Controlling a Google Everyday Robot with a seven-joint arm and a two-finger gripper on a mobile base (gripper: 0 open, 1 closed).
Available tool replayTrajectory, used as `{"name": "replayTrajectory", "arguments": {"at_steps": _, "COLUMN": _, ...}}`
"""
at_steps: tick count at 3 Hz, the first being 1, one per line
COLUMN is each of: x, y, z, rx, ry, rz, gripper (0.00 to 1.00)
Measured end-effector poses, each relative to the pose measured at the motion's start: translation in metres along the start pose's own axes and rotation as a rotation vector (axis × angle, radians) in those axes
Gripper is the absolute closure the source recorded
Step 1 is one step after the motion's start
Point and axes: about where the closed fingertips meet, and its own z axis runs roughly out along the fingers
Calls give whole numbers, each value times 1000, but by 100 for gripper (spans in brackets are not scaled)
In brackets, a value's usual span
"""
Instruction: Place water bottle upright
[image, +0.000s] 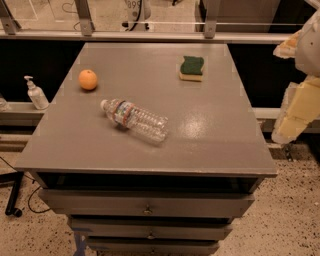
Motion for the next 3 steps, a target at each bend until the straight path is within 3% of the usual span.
{"name": "replayTrajectory", "arguments": {"at_steps": 1, "x": 0, "y": 0, "z": 0, "rx": 0, "ry": 0, "rz": 0, "gripper": 0}}
{"name": "replayTrajectory", "arguments": {"at_steps": 3, "x": -54, "y": -4, "z": 19, "rx": 16, "ry": -62, "rz": -58, "gripper": 0}}
